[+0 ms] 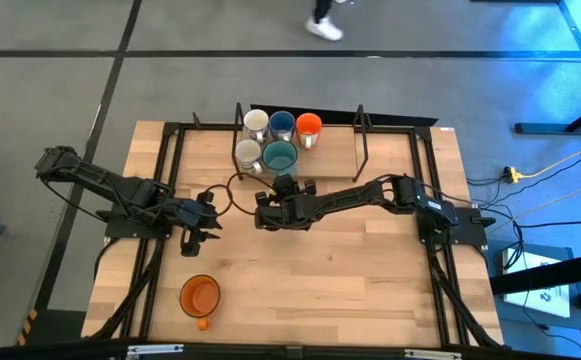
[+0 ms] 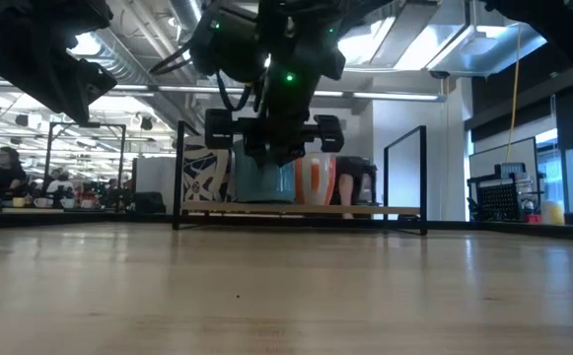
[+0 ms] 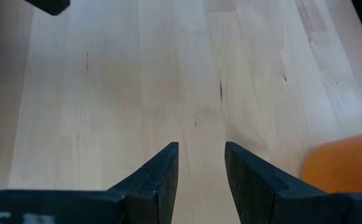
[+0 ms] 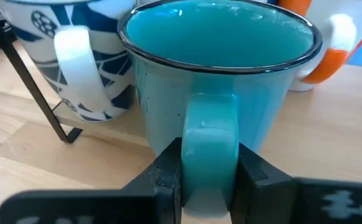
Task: Place coffee mugs
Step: Put the green mug on the shelf
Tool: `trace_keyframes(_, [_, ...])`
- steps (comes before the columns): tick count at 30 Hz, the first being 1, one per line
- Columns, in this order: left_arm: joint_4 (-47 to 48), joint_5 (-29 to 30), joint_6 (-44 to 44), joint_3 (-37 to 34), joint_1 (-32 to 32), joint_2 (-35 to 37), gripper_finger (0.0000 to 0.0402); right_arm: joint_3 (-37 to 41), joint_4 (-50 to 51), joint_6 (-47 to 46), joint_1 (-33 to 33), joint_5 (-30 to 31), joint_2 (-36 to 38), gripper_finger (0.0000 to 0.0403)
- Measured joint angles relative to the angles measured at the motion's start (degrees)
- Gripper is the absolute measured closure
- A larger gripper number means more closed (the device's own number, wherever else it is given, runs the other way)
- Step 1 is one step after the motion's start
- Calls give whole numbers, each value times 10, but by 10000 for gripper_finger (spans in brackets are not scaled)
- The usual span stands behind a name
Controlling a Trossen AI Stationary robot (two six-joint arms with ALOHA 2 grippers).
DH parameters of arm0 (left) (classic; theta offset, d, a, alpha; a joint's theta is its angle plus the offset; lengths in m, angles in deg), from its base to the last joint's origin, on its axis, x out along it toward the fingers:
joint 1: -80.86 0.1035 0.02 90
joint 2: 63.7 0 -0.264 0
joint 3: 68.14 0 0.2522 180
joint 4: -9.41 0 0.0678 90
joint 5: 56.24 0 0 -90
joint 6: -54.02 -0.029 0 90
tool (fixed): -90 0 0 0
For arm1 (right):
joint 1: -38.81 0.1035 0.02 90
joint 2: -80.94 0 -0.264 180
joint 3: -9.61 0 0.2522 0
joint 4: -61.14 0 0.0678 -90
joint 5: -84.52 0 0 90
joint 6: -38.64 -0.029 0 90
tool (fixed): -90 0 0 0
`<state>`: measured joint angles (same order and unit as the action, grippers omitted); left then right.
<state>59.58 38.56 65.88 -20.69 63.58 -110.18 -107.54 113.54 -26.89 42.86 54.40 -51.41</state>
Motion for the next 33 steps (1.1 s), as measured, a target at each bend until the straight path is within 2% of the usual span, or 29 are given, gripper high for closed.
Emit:
trace_keyframes(11, [-1,0,0,0,0,0,276,0,-4,-1,-4,-14,-9,339])
trace_keyframes(21, [-1,2,0,0,0,0,276,0,0,5,-22,-40,-10,320])
trace_keyframes(30, [-1,2,0,0,0,0,276,1,-14,15,-23,-29,-11,315])
trace_keyframes(33, [-1,2,0,0,0,0,276,1,-17,15,-23,-29,-11,298])
